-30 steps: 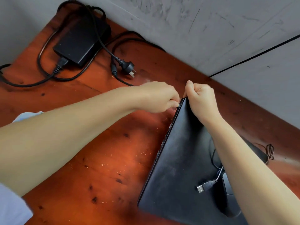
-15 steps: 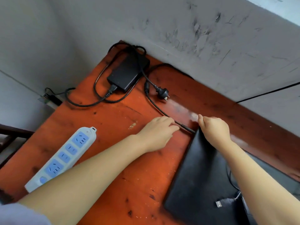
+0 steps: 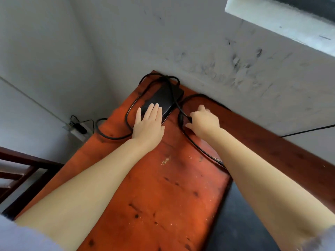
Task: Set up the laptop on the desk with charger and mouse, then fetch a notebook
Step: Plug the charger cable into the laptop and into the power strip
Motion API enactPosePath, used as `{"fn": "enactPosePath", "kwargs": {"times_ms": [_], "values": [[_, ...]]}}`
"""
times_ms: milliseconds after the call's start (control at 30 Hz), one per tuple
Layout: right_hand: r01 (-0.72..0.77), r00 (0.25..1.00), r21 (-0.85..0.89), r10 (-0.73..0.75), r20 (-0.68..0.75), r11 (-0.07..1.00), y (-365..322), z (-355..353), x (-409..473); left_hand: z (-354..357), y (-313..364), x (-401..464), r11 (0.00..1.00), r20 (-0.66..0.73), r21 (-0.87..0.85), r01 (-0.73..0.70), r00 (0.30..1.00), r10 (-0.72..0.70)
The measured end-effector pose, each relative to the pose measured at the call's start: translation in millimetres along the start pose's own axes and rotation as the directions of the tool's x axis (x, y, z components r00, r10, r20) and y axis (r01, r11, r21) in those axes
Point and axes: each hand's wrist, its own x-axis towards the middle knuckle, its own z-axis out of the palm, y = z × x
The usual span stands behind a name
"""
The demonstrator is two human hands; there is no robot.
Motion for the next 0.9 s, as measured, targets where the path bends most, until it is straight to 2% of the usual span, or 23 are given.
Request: {"fn": "enactPosePath", "kwargs": {"times_ms": [67, 167, 233, 267, 300, 367, 400, 433, 500, 567, 667, 733, 800, 900], "values": [[-0.024, 0.998, 0.004, 0.024, 0.056, 1.000, -1.8, -1.2, 0.5, 5.9, -3.5, 1.8, 1.000, 0.099, -0.029, 0.005, 0.995, -0.003], [-0.027, 0.999, 0.062, 0.024, 0.039, 0.998, 1.1, -15.6, -5.2, 12.5, -3.6, -1.3, 0.997, 0.138, -0.076, 0.013, 0.990, -0.003], [-0.013, 1.000, 0.222, 0.015, -0.005, 0.975, 3.7, -31.9, -12.0, 11.7, -4.6, -1.4, 0.995, 0.152, -0.094, 0.012, 0.988, 0.002], [-0.007, 1.000, 0.361, 0.015, -0.017, 0.932, 2.8, -40.6, -17.1, 9.6, -5.8, -1.1, 0.994, 0.169, -0.105, 0.011, 0.986, 0.007], [-0.006, 1.000, 0.533, 0.013, -0.010, 0.846, 0.2, -49.6, -23.9, 6.6, -7.5, -1.0, 0.993, 0.192, -0.118, 0.009, 0.981, 0.013], [-0.032, 0.997, 0.833, -0.037, 0.063, 0.552, -10.1, -65.0, -39.9, -0.3, -12.0, -4.3, 0.991, 0.241, -0.132, -0.006, 0.970, 0.038], [-0.056, 0.990, 0.912, -0.093, 0.102, 0.406, -16.2, -70.5, -48.2, -3.5, -15.0, -9.4, 0.991, 0.260, -0.136, -0.012, 0.964, 0.048], [-0.097, 0.978, 0.954, -0.152, 0.144, 0.282, -22.9, -73.7, -55.9, -6.1, -19.1, -17.6, 0.989, 0.266, -0.148, -0.009, 0.963, 0.049], [-0.204, 0.936, 0.973, -0.272, 0.225, 0.103, -36.4, -73.4, -67.7, -8.5, -29.7, -43.9, 0.979, 0.231, -0.204, 0.017, 0.972, 0.032], [-0.290, 0.893, 0.957, -0.355, 0.277, 0.017, -52.7, -66.6, -77.3, -7.1, -44.7, -79.7, 0.961, 0.135, -0.273, 0.038, 0.991, -0.001], [-0.341, 0.870, 0.940, -0.378, 0.316, 0.001, -77.6, -48.4, -88.9, -0.2, -71.8, -138.2, 0.919, -0.012, -0.367, 0.146, 0.987, -0.161], [-0.352, 0.860, 0.936, -0.397, 0.321, -0.006, -95.1, -34.6, -94.8, 6.1, -86.0, -173.2, 0.882, -0.038, -0.403, 0.244, 0.958, -0.283], [-0.309, 0.861, 0.950, -0.414, 0.297, 0.039, -114.0, -21.1, -99.3, 13.8, -90.0, -200.3, 0.855, -0.009, -0.413, 0.314, 0.937, -0.349], [-0.148, 0.884, 0.971, -0.415, 0.215, 0.186, -141.7, -3.5, -103.3, 27.8, -87.5, -222.8, 0.858, 0.078, -0.339, 0.385, 0.921, -0.382]]}}
